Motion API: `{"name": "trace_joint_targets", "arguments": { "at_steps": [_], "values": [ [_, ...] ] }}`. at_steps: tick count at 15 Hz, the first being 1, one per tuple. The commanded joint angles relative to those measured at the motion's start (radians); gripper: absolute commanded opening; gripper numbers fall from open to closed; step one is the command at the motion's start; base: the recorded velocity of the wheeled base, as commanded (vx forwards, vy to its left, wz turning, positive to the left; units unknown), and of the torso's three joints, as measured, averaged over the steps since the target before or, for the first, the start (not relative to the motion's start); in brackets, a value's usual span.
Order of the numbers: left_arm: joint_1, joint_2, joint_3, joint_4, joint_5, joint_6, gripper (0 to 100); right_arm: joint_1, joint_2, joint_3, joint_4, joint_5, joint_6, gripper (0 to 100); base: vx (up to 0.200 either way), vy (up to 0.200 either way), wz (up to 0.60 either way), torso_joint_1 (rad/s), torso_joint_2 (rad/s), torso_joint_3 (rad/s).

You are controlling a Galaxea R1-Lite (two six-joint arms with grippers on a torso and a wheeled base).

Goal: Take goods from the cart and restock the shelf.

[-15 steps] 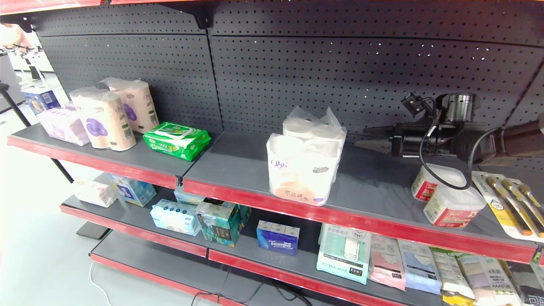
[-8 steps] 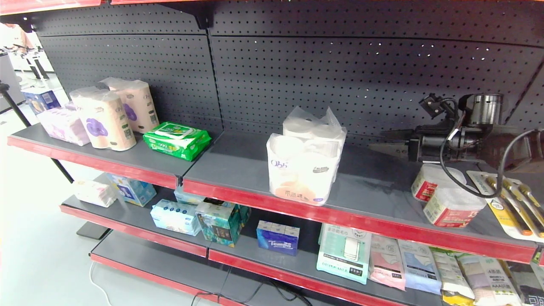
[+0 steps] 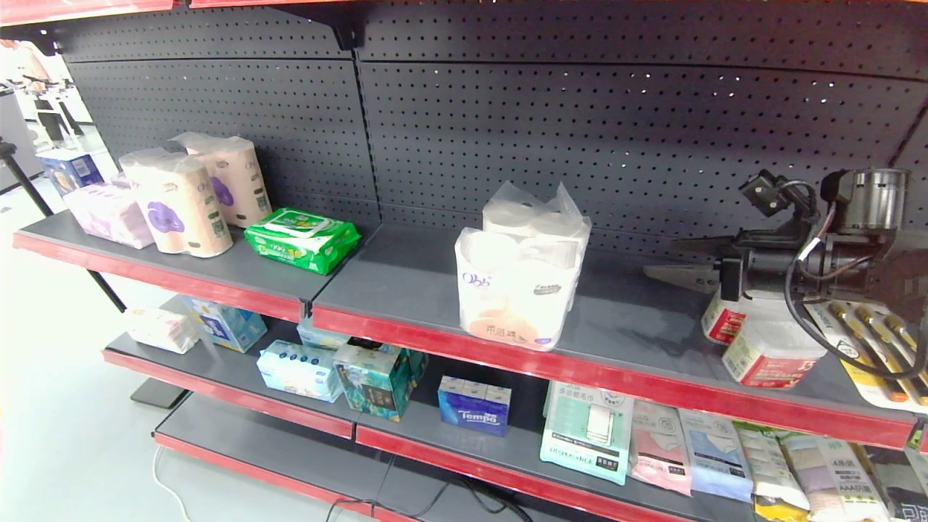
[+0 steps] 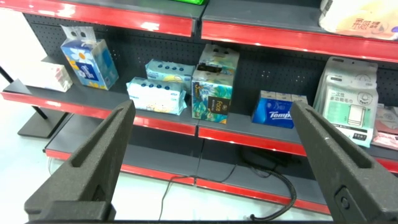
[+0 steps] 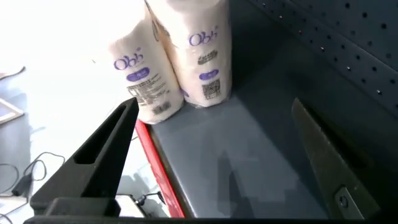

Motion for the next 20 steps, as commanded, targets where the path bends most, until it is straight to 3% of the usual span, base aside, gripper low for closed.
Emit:
{"name": "trace_joint_targets", "arguments": {
  "at_steps": [1,5,7,9,20],
  "values": [
    [0.0,0.001,0.0,0.0,0.0,0.0,100,0.034,-0.047,0.038,0.001,-0.087,0.026,100,0.0,0.0,0.0,0.0,0.0,0.0],
    [0.0,0.001,0.0,0.0,0.0,0.0,100,0.1,-0.076,0.075,0.0,-0.286,0.17,100,0.0,0.0,0.0,0.0,0.0,0.0],
    [0.0,0.001,0.0,0.0,0.0,0.0,100,0.206,-0.08,0.078,0.0,-0.509,0.38,100,0.0,0.0,0.0,0.0,0.0,0.0],
    [0.0,0.001,0.0,0.0,0.0,0.0,100,0.272,-0.059,0.086,0.001,-0.627,0.475,100,0.0,0.0,0.0,0.0,0.0,0.0],
    [-0.001,0.001,0.0,0.0,0.0,0.0,100,0.376,-0.017,0.101,0.0,-0.681,0.484,100,0.0,0.0,0.0,0.0,0.0,0.0]
  ]
}}
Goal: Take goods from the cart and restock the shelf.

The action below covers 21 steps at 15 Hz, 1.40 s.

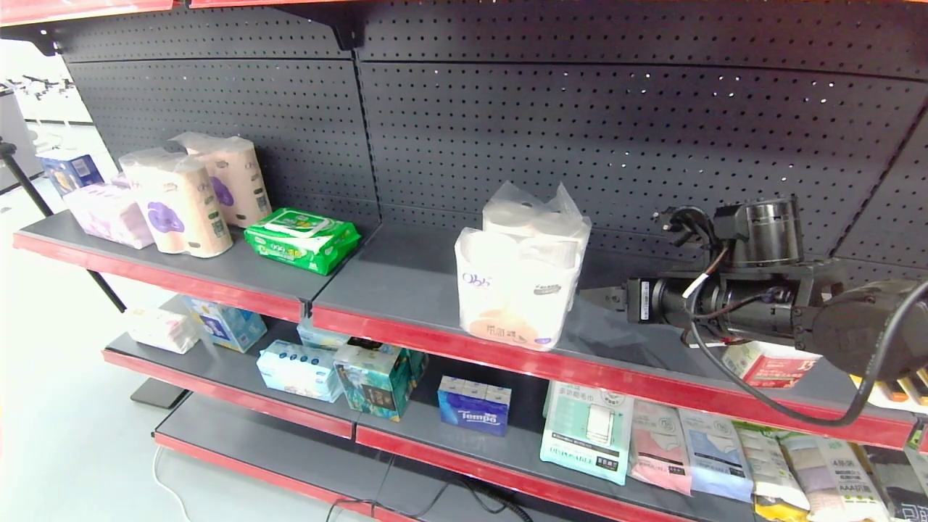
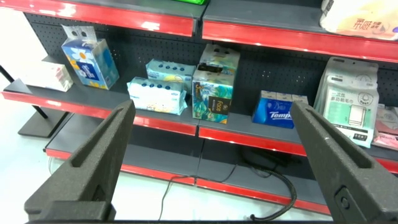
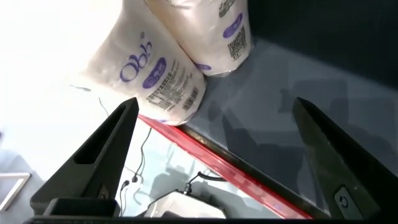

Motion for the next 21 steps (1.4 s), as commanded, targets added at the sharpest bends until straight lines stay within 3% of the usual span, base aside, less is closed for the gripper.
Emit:
{"name": "trace_joint_targets", "arguments": {
  "at_steps": [1,21],
  "values": [
    [0.0,0.001,0.0,-0.001,0.0,0.0,100,0.003,0.015,-0.011,0.0,-0.001,-0.001,100,0.0,0.0,0.0,0.0,0.0,0.0],
    [0.0,0.001,0.0,-0.001,0.0,0.0,100,0.034,0.05,-0.066,0.0,-0.018,0.003,100,0.0,0.0,0.0,0.0,0.0,0.0]
  ]
}}
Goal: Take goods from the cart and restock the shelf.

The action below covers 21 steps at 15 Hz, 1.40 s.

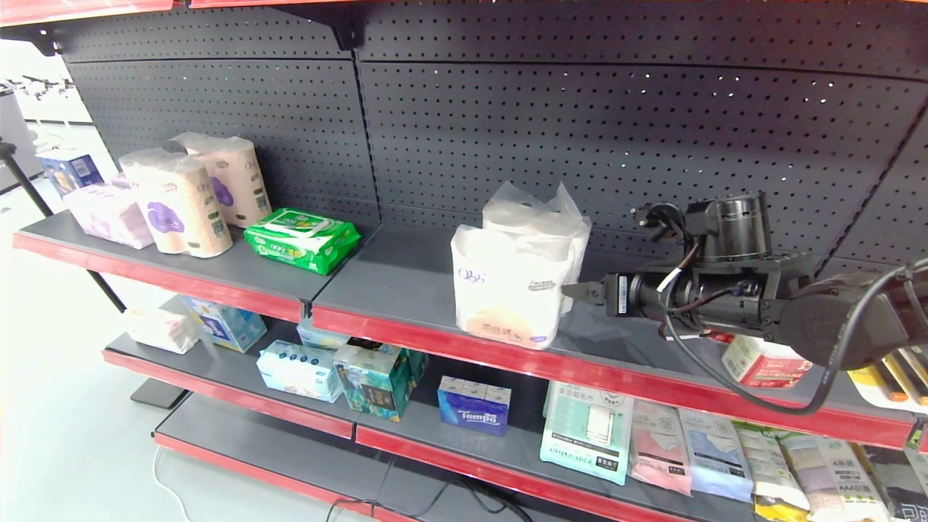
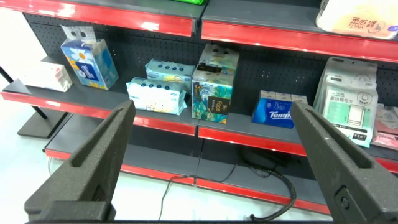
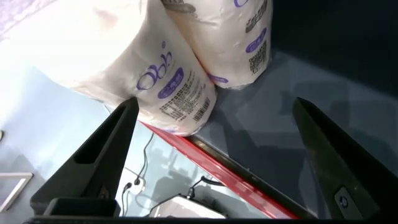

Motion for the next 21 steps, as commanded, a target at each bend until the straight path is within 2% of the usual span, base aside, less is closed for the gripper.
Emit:
{"name": "trace_joint_targets", "arguments": {
  "at_steps": [1,5,7,8,15,21],
  "values": [
    [0.0,0.001,0.0,0.001,0.001,-0.001,100,-0.018,-0.013,0.003,-0.001,0.0,-0.014,100,0.0,0.0,0.0,0.0,0.0,0.0],
    [0.0,0.001,0.0,0.001,0.001,-0.001,100,-0.102,-0.174,0.081,0.012,-0.026,-0.115,100,0.0,0.0,0.0,0.0,0.0,0.0],
    [0.0,0.001,0.0,0.001,0.001,-0.001,100,-0.102,-0.174,0.081,0.012,-0.026,-0.115,100,0.0,0.0,0.0,0.0,0.0,0.0],
    [0.0,0.001,0.0,-0.001,0.001,-0.001,100,-0.137,-0.286,0.181,0.01,-0.018,-0.136,100,0.0,0.0,0.0,0.0,0.0,0.0],
    [0.0,0.001,0.0,-0.001,0.001,-0.001,100,-0.246,-0.64,0.487,0.015,-0.018,-0.199,100,0.0,0.0,0.0,0.0,0.0,0.0],
    [0.0,0.001,0.0,-0.001,0.001,-0.001,100,-0.283,-0.901,0.644,0.094,-0.017,-0.219,100,0.0,0.0,0.0,0.0,0.0,0.0]
  ]
}}
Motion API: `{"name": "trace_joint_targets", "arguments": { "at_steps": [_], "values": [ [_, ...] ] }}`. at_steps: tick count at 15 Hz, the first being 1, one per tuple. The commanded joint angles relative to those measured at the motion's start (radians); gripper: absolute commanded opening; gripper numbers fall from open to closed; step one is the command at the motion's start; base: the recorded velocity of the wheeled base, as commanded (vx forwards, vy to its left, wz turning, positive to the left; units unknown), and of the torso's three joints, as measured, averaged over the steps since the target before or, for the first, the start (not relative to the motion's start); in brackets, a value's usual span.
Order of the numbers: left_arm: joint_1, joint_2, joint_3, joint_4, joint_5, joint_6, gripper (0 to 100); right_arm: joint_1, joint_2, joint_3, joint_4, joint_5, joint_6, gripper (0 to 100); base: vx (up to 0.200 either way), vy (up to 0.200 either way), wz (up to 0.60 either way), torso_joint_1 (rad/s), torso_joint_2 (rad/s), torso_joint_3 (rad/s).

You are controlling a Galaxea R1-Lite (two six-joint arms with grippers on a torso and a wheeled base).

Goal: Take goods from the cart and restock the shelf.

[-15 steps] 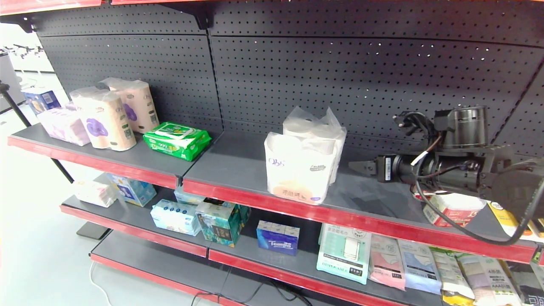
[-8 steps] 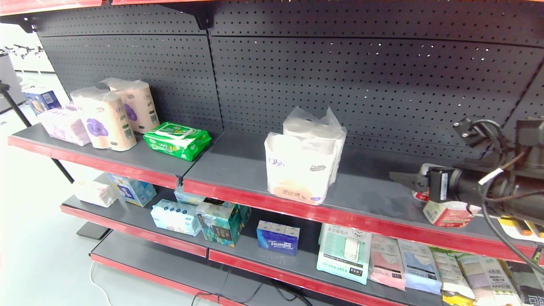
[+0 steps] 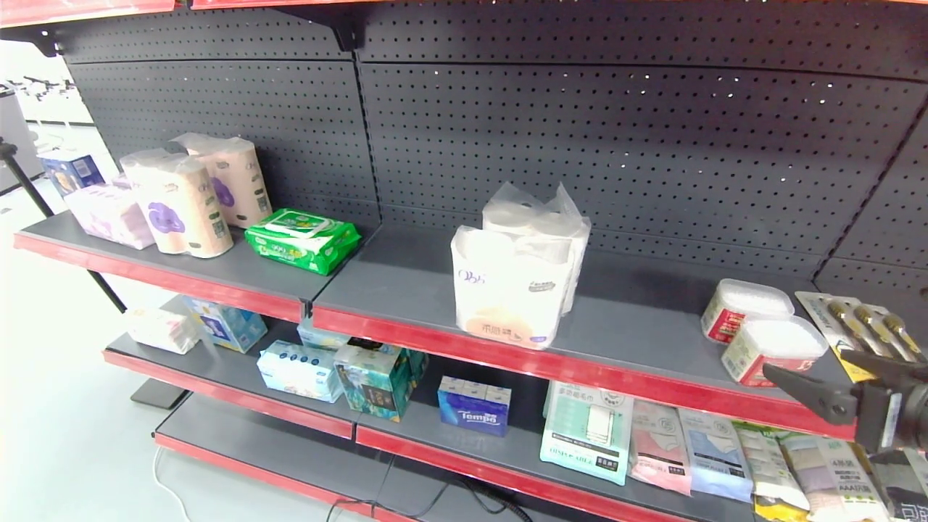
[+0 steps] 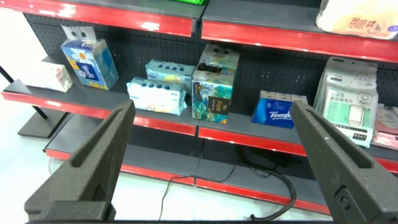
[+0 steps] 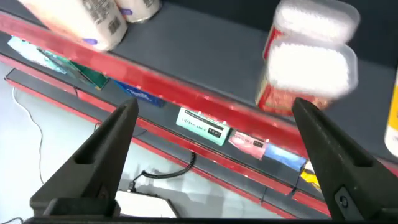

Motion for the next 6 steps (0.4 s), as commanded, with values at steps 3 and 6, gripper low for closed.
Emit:
{"name": "trace_joint_targets", "arguments": {
  "at_steps": [3,6],
  "values": [
    [0.0,0.001,0.0,-0.001,0.0,0.0,100,-0.012,-0.348,0.194,0.02,0.006,-0.023,100,0.0,0.0,0.0,0.0,0.0,0.0],
    [0.0,0.001,0.0,-0.001,0.0,0.0,100,-0.058,-0.48,0.259,0.029,0.007,-0.031,100,0.0,0.0,0.0,0.0,0.0,0.0]
  ]
}}
